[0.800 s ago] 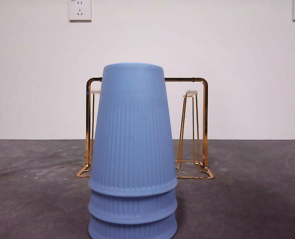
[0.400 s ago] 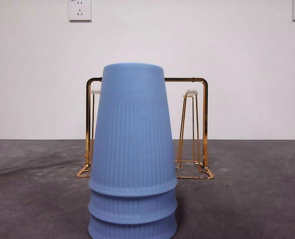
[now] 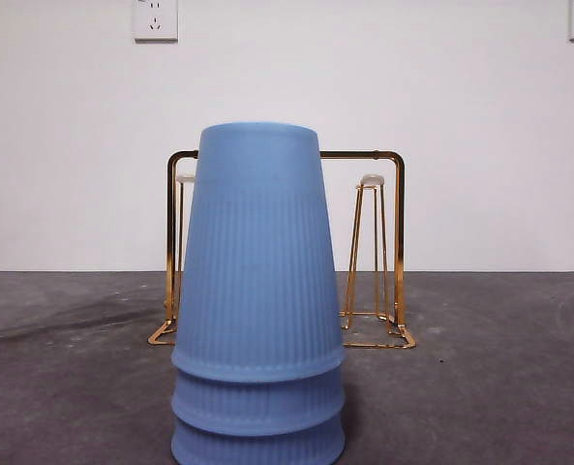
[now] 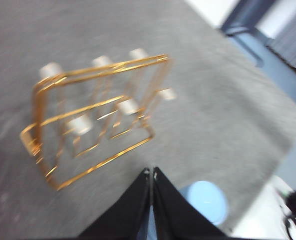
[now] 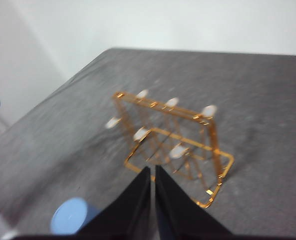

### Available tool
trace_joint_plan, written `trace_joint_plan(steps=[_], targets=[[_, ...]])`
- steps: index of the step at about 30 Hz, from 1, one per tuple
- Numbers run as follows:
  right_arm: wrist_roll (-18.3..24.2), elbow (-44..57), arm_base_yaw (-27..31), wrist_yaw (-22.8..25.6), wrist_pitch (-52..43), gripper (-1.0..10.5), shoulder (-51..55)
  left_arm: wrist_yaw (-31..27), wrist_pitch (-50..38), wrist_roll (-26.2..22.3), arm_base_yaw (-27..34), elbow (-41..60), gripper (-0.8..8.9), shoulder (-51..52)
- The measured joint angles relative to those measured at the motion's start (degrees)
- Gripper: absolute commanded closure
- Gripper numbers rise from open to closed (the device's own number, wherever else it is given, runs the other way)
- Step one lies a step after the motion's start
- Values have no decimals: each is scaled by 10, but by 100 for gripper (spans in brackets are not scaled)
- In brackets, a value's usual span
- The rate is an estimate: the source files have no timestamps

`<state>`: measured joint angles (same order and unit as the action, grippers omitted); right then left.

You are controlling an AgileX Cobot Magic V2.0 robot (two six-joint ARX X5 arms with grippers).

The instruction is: Pick the top cup and place it on cupholder, pick up the mid cup and place it on cupholder, last pick the bottom cup and place it on cupholder.

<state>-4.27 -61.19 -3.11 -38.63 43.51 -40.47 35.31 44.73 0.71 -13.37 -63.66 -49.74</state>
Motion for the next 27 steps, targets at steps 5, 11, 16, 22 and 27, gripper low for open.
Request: trace_joint_plan(steps=[5, 11, 16, 22, 27], targets=[[33, -15, 0, -18, 11, 933, -30, 11, -2, -28, -18, -13, 803, 4], [41, -15, 0, -17, 15, 679, -35, 11, -2, -37, -18, -13, 634, 3], [41, -15, 0, -17, 15, 475, -37, 11, -5, -40, -18, -13, 295, 3], [41, -15, -3, -17, 16, 461, -37, 11, -26, -42, -18, -13, 274, 3], [41, -15, -41, -17, 15, 461, -45, 11, -35, -42, -18, -13, 274, 3]])
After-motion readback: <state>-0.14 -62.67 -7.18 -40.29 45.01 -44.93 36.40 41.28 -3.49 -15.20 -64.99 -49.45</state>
